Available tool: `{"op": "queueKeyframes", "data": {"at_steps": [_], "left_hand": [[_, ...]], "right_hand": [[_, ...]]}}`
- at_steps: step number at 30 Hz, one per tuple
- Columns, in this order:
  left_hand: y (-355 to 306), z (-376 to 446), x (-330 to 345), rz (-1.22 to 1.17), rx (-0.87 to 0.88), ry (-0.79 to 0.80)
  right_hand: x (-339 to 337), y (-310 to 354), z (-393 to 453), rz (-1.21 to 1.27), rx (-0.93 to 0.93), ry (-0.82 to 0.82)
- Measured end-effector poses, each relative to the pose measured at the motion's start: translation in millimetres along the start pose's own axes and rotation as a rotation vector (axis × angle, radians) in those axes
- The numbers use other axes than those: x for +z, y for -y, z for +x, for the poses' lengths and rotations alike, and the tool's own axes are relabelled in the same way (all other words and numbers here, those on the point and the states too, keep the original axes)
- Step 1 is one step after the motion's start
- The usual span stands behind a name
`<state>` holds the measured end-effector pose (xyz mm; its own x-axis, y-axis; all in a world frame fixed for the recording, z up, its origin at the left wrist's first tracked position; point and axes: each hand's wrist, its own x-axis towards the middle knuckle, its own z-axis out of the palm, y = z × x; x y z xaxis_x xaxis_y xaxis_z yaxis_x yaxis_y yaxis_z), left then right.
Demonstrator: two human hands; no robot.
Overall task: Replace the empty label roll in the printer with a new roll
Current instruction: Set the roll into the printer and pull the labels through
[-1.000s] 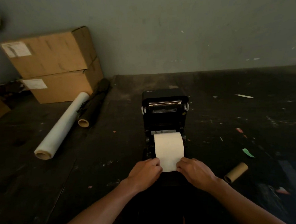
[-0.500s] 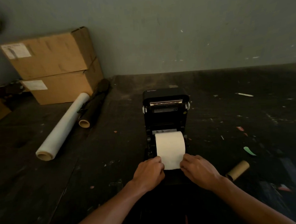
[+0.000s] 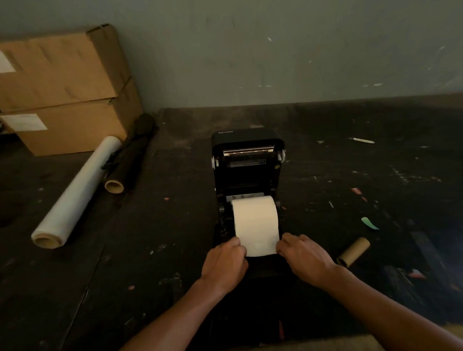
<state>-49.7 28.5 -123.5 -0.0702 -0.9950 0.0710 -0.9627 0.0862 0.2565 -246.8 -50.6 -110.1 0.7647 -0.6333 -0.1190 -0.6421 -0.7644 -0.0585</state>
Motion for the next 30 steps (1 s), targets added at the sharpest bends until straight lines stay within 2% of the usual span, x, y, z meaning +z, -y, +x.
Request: {"op": "queueKeyframes", "data": {"at_steps": [18,30], "left_hand": [[-37,-43,-10,0.03,-0.179,-0.019],[-61,-82,-7,0.087,-0.17,-0.035]], "right_hand": [[11,16,-38,0.053,0.02,-0.05],[10,32,-75,0.076,0.045,-0.057]]}}
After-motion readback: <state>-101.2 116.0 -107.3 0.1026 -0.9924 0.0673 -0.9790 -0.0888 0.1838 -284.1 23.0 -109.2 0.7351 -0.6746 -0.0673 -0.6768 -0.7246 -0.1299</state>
